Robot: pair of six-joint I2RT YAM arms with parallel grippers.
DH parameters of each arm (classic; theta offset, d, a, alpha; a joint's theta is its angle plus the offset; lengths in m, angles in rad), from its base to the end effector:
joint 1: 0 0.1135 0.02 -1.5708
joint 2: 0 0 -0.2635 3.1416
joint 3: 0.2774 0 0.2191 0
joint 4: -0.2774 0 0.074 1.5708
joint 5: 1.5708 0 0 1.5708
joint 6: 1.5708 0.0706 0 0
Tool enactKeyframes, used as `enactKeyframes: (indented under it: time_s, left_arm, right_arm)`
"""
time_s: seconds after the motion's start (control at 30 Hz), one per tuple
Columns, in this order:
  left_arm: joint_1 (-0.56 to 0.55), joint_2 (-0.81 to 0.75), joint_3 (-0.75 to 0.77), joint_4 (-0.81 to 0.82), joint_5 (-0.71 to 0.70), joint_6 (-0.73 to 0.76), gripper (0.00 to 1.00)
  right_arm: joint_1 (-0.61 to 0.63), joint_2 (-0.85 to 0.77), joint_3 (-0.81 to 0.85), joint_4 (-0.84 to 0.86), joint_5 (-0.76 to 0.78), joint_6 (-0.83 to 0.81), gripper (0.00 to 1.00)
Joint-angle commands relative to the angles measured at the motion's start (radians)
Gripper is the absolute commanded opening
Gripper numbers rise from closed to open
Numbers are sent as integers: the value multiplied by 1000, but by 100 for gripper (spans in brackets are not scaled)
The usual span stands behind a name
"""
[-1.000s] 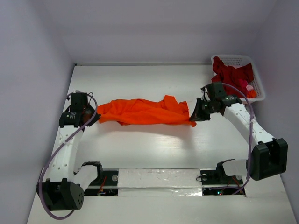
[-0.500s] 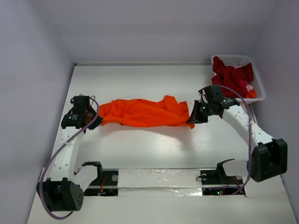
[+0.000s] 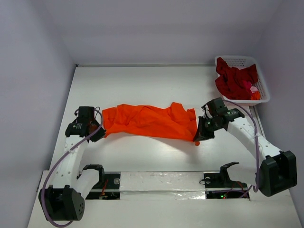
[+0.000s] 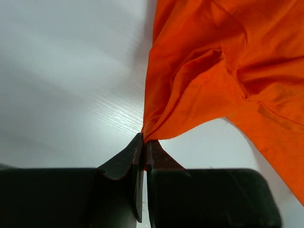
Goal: Fold and stack the t-shirts
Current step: Flatten out the tshirt
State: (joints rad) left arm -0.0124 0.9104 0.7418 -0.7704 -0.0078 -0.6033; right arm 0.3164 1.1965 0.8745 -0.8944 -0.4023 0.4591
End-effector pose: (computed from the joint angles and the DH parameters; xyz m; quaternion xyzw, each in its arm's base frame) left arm 0.1616 -0.0015 0.2287 -0.2779 0.9090 -0.0906 0.2972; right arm 0.1727 0.0856 0.2187 0.0336 0.9646 0.2474 0.0855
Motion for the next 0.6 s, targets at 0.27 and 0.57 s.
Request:
enactKeyframes:
  time_s: [0.27, 0.57]
  left_arm:
    - [-11, -7, 44, -21, -14, -3, 0]
    - [-11, 2, 57, -17, -18, 0, 0]
  right_arm:
    - [29, -126, 35, -159, 31, 3, 100]
    - [29, 21, 212, 1, 165, 78, 96]
